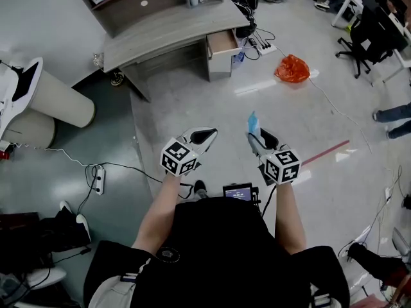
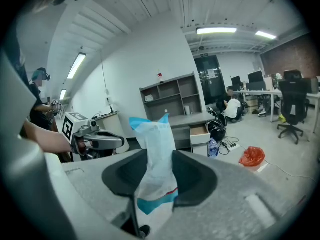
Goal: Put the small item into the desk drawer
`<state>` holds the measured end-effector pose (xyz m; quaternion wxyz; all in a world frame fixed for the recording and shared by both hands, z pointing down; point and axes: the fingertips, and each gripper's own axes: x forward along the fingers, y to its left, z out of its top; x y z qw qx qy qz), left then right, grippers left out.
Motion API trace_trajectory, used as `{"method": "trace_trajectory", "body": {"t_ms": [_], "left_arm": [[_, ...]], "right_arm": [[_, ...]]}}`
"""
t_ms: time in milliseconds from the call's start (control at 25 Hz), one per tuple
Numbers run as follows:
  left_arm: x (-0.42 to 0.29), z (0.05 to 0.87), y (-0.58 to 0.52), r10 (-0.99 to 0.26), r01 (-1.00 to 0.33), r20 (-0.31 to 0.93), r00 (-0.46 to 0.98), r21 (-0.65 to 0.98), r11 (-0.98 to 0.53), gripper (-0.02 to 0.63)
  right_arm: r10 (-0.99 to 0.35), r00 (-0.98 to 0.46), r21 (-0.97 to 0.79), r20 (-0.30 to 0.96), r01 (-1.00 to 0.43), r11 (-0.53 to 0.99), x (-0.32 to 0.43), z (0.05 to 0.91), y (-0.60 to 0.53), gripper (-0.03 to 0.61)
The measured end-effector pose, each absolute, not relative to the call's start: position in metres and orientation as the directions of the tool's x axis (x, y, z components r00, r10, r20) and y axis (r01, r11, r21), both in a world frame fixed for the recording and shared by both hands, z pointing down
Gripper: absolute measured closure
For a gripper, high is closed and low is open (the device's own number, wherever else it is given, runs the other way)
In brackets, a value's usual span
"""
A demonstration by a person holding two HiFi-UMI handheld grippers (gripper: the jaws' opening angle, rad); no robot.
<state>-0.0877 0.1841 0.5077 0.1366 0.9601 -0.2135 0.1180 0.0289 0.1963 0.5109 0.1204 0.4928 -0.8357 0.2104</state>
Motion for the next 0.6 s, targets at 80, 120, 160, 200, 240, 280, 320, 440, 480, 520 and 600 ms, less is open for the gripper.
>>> {"method": "trace_trajectory", "body": {"t_ms": [80,120,160,200,240,280,320,440,480,520,600], "left_arm": [[-0.086,0.51,0.185,-0.38,-0.446,0.293,0.877,0.208,-0.87,0.612],[-0.085,0.511,0.186,-0.382,-0.449,0.296,0.875,0.207,-0.869,0.612],[-0.083,0.511,0.187,-0.385,-0.453,0.299,0.873,0.205,-0.868,0.612],[-0.082,0.511,0.187,-0.39,-0.458,0.301,0.87,0.203,-0.865,0.612],[-0.081,0.511,0.187,-0.395,-0.464,0.304,0.867,0.202,-0.863,0.612],[-0.08,0.511,0.187,-0.4,-0.469,0.305,0.864,0.201,-0.86,0.612],[-0.078,0.511,0.187,-0.405,-0.475,0.307,0.861,0.2,-0.857,0.612],[-0.071,0.512,0.188,-0.419,-0.489,0.311,0.853,0.197,-0.85,0.612],[-0.068,0.512,0.188,-0.422,-0.492,0.312,0.851,0.197,-0.848,0.612],[-0.064,0.512,0.189,-0.424,-0.495,0.313,0.85,0.196,-0.846,0.612],[-0.057,0.512,0.191,-0.432,-0.502,0.314,0.846,0.194,-0.843,0.612]], "right_arm": [[-0.769,-0.49,-0.237,0.411,-0.872,0.429,0.031,0.514,0.197,0.417],[-0.767,-0.492,-0.238,0.412,-0.871,0.43,0.033,0.515,0.197,0.417],[-0.765,-0.495,-0.24,0.412,-0.869,0.433,0.035,0.515,0.198,0.417],[-0.763,-0.498,-0.24,0.412,-0.867,0.436,0.037,0.515,0.198,0.417],[-0.761,-0.501,-0.241,0.411,-0.865,0.44,0.04,0.515,0.197,0.417],[-0.76,-0.505,-0.241,0.41,-0.863,0.444,0.042,0.515,0.197,0.417],[-0.758,-0.508,-0.242,0.409,-0.861,0.447,0.044,0.515,0.197,0.417],[-0.751,-0.521,-0.244,0.406,-0.854,0.46,0.052,0.516,0.197,0.417],[-0.749,-0.524,-0.245,0.405,-0.852,0.464,0.055,0.516,0.197,0.417],[-0.747,-0.528,-0.246,0.404,-0.849,0.467,0.059,0.516,0.198,0.417],[-0.743,-0.535,-0.249,0.402,-0.845,0.473,0.067,0.517,0.199,0.417]]}}
